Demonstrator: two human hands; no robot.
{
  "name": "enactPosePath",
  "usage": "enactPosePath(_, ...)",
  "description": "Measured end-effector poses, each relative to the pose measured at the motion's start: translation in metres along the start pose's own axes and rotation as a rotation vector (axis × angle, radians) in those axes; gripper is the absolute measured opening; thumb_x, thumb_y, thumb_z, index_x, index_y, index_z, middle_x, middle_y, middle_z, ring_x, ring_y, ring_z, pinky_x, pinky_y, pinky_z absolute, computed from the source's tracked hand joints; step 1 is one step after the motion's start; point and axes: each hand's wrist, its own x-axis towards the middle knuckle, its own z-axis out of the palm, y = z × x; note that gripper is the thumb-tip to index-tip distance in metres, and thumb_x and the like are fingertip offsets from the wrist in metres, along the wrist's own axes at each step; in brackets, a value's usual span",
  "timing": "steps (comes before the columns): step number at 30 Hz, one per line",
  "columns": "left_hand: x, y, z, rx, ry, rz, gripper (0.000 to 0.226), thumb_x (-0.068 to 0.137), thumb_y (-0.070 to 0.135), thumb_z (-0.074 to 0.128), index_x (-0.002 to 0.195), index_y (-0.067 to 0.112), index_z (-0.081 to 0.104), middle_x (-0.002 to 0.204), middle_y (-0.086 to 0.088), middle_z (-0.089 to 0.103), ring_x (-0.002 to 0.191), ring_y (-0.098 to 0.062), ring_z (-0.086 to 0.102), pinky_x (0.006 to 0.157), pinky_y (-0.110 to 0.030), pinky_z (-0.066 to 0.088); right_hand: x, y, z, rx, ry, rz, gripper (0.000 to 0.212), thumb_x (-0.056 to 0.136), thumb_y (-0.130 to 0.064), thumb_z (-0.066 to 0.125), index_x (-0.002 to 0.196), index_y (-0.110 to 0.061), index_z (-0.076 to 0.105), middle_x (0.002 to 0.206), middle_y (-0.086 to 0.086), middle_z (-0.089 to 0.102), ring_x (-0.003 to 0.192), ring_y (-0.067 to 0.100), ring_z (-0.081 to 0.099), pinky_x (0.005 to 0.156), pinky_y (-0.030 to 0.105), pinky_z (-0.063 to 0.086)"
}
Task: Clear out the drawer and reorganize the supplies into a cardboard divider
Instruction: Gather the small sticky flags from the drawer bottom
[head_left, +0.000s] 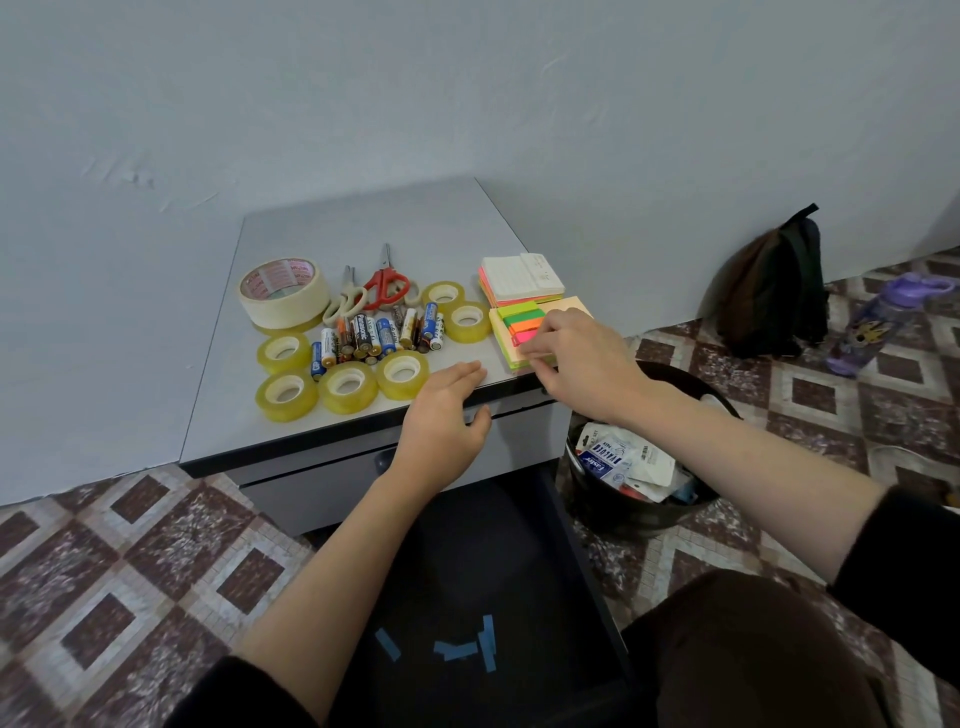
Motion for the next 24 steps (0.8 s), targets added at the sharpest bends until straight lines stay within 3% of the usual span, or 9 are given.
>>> enactPosePath(7, -0.001, 0.0, 0.0, 0.005, -0.001, 0.006, 0.047, 0.091, 0.016, 0.055, 0.137, 0.012, 0.046, 0.143, 0.0, 0.043, 0.134, -0.012, 0.033, 0.105, -0.011, 0.016, 0.002, 0.0, 0.001, -0.008, 0.005, 0.005, 0.033, 0.098, -0.024, 0.044, 0.127, -0.021, 0.059, 0.119, 0.002, 0.053, 0.113, 0.017, 0.045, 0.071, 0.024, 0.033)
enactPosePath(12, -0.001, 0.003, -0.002, 0.012, -0.018, -0.004, 0.048, 0.091, 0.015, 0.055, 0.137, 0.011, 0.045, 0.144, -0.001, 0.042, 0.135, -0.013, 0.032, 0.106, -0.012, 0.016, -0.002, -0.002, 0.001, 0.027, 0.004, 0.028, 0.031, 0.096, -0.023, 0.047, 0.124, -0.019, 0.061, 0.118, 0.002, 0.055, 0.112, 0.018, 0.045, 0.077, 0.028, 0.039)
enactPosePath(14, -0.004, 0.004, -0.003, 0.01, -0.031, -0.01, 0.048, 0.091, 0.015, 0.055, 0.138, 0.011, 0.044, 0.145, -0.001, 0.041, 0.136, -0.013, 0.03, 0.106, -0.013, 0.015, -0.01, -0.006, 0.0, 0.059, 0.034, 0.028, 0.028, 0.094, -0.021, 0.049, 0.116, -0.017, 0.066, 0.113, 0.003, 0.058, 0.109, 0.018, 0.048, 0.079, 0.03, 0.042)
enactPosePath(18, -0.02, 0.004, -0.008, -0.029, -0.036, 0.01, 0.043, 0.091, 0.014, 0.056, 0.133, 0.009, 0.05, 0.143, -0.001, 0.044, 0.136, -0.013, 0.033, 0.103, -0.009, 0.014, -0.036, -0.022, 0.007, 0.142, 0.071, 0.027, 0.018, 0.09, -0.018, 0.056, 0.097, -0.011, 0.07, 0.097, 0.002, 0.062, 0.095, 0.018, 0.054, 0.069, 0.023, 0.032)
enactPosePath(21, -0.041, 0.001, -0.017, -0.098, 0.001, 0.016, 0.03, 0.088, 0.01, 0.059, 0.118, 0.008, 0.063, 0.126, -0.004, 0.06, 0.121, -0.014, 0.05, 0.095, -0.005, 0.024, -0.055, -0.034, 0.022, 0.198, 0.014, 0.046, 0.015, 0.088, -0.017, 0.057, 0.093, -0.011, 0.07, 0.092, 0.002, 0.061, 0.092, 0.02, 0.057, 0.069, 0.025, 0.036)
enactPosePath(24, -0.07, -0.011, -0.017, -0.109, -0.045, -0.041, 0.022, 0.086, 0.01, 0.062, 0.106, 0.009, 0.07, 0.11, -0.004, 0.067, 0.105, -0.015, 0.06, 0.096, -0.016, 0.039, -0.072, -0.043, 0.04, 0.25, -0.059, 0.073, 0.015, 0.087, -0.017, 0.058, 0.09, -0.011, 0.071, 0.092, 0.005, 0.063, 0.091, 0.024, 0.058, 0.074, 0.029, 0.041)
